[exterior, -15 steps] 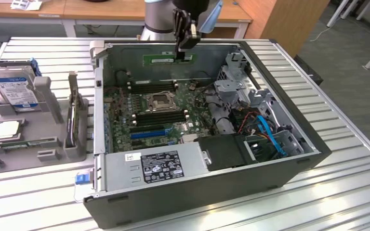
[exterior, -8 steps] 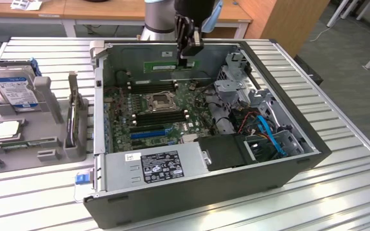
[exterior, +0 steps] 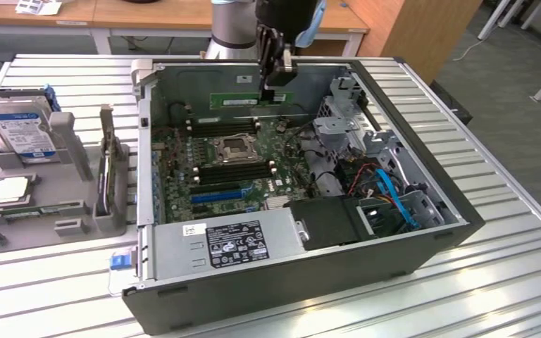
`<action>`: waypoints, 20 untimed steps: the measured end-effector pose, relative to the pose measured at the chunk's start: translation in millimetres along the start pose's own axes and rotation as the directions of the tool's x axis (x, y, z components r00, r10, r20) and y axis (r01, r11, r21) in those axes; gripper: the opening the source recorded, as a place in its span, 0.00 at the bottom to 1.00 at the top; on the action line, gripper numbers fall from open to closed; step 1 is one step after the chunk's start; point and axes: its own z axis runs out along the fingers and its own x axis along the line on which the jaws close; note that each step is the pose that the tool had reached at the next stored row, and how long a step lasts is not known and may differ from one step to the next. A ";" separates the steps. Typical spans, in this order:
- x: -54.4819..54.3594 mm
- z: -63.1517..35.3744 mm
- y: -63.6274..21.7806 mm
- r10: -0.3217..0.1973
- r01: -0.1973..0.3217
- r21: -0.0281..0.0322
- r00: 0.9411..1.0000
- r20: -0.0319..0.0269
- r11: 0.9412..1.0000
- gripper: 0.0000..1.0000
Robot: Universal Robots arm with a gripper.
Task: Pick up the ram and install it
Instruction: 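Insert the ram into the slot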
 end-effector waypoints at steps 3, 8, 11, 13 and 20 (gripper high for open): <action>0.0 0.0 0.0 0.008 -0.008 0.000 1.000 0.000 1.000 0.12; 0.2 3.8 -0.2 0.008 -0.008 0.000 1.000 0.001 1.000 0.12; 0.2 9.3 -0.2 0.008 -0.008 0.000 1.000 0.001 1.000 0.12; 0.2 12.9 0.8 0.008 -0.008 0.000 1.000 0.001 1.000 0.12; 0.5 26.5 18.6 0.013 -0.013 0.000 1.000 -0.007 1.000 0.12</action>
